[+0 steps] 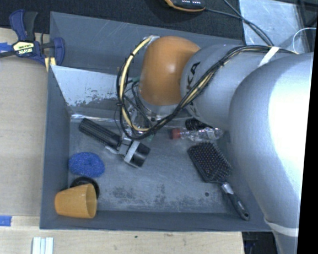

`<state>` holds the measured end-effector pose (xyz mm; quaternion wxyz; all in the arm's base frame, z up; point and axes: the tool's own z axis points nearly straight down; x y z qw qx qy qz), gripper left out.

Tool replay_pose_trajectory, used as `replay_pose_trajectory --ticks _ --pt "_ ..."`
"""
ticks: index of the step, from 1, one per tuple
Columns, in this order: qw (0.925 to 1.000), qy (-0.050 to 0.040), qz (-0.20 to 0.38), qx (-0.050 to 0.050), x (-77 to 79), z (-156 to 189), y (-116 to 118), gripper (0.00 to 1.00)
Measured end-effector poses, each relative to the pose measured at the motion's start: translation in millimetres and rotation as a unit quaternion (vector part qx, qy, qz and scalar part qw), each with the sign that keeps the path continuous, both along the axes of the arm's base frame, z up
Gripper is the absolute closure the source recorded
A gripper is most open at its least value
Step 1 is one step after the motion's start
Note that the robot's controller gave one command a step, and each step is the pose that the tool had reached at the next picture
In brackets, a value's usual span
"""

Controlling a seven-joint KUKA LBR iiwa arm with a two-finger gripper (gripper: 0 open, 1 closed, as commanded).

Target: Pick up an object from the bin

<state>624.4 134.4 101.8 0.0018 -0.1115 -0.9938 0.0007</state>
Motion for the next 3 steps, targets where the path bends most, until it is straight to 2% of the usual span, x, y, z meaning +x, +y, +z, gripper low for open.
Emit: replay_pose_trajectory --ticks 1,2,3 --pt "0.9879 -0.0054 -0.155 0.003 -15.1 -30.9 31.1 0.00" --pt "0.9981 0.0014 -0.061 -0.001 -18.9 -31.5 0.0 1.00" --pt "0.9981 0.0014 -0.062 -0.001 -18.9 -31.5 0.3 1.00"
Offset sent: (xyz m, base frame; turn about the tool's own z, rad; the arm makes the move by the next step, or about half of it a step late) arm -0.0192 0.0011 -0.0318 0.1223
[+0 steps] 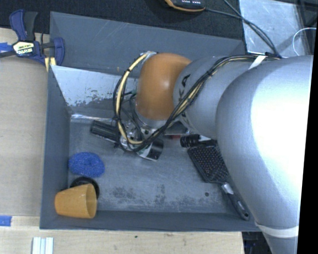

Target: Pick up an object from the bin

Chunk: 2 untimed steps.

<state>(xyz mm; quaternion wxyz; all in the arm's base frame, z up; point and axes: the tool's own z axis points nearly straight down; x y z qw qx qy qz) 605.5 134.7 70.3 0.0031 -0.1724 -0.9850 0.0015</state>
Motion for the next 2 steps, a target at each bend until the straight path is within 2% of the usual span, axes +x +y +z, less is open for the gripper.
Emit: replay_pose_trajectory --ticks 2 --pt "1.0000 -0.0002 0.000 0.000 -0.8 6.8 -0.6 1.00"
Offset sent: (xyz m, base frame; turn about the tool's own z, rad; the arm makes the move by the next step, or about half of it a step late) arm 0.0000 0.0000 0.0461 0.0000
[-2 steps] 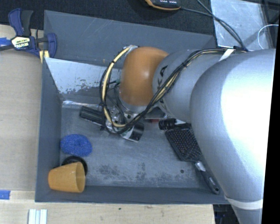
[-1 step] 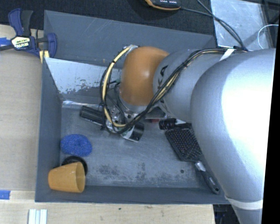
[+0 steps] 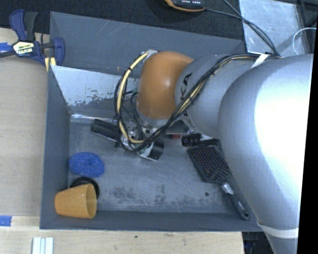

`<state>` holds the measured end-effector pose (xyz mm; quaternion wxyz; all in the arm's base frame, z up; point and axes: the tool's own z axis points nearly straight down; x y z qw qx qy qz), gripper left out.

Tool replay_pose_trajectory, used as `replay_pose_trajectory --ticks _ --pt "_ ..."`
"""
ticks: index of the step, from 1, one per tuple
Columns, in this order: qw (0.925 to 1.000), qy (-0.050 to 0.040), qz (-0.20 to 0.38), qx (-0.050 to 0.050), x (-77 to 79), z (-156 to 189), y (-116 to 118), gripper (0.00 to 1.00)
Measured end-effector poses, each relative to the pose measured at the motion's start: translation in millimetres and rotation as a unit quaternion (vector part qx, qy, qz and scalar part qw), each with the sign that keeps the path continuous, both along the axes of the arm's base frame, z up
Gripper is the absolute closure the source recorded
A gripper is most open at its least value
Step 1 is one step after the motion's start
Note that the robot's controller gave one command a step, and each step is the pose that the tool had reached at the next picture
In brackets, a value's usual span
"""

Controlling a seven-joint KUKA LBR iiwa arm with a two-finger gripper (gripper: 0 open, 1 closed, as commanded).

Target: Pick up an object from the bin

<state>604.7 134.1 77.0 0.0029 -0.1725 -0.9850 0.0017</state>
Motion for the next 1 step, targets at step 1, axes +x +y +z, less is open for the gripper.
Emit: replay_pose_trajectory --ticks 1 --pt "1.0000 0.0017 0.000 0.000 -0.8 13.8 -0.3 1.00"
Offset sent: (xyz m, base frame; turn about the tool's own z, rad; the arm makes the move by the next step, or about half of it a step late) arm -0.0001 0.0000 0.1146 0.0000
